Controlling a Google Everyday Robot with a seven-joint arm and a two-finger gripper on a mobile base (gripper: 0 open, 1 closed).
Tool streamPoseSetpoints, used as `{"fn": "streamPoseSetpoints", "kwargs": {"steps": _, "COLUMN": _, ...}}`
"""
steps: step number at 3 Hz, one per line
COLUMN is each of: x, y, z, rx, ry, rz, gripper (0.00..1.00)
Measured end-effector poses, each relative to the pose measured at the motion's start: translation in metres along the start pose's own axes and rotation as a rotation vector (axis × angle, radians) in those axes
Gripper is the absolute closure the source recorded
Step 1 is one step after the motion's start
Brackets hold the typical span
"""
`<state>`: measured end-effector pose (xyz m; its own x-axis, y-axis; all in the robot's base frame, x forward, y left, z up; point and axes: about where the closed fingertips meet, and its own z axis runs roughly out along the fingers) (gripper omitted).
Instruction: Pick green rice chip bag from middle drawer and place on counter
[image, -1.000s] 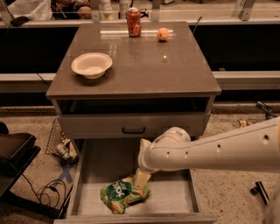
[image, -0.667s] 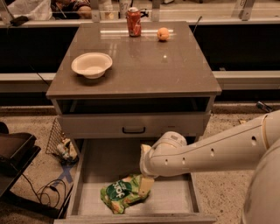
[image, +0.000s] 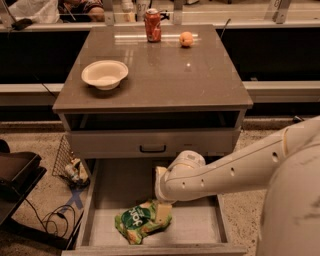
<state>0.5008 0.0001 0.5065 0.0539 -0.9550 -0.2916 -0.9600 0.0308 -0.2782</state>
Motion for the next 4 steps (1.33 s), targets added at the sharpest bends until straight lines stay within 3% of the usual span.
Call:
{"fn": "streamPoseSetpoints", "kwargs": {"steps": 2, "x": -0.016, "y": 0.027, "z": 0.062, "rx": -0.098, "ry": 0.044, "rz": -0.14, "gripper": 0.0}}
{"fn": "streamPoseSetpoints", "kwargs": {"steps": 4, "x": -0.032, "y": 0.06, "z": 0.122, "rx": -0.167, "ry": -0.011, "rz": -0.2, "gripper": 0.06}}
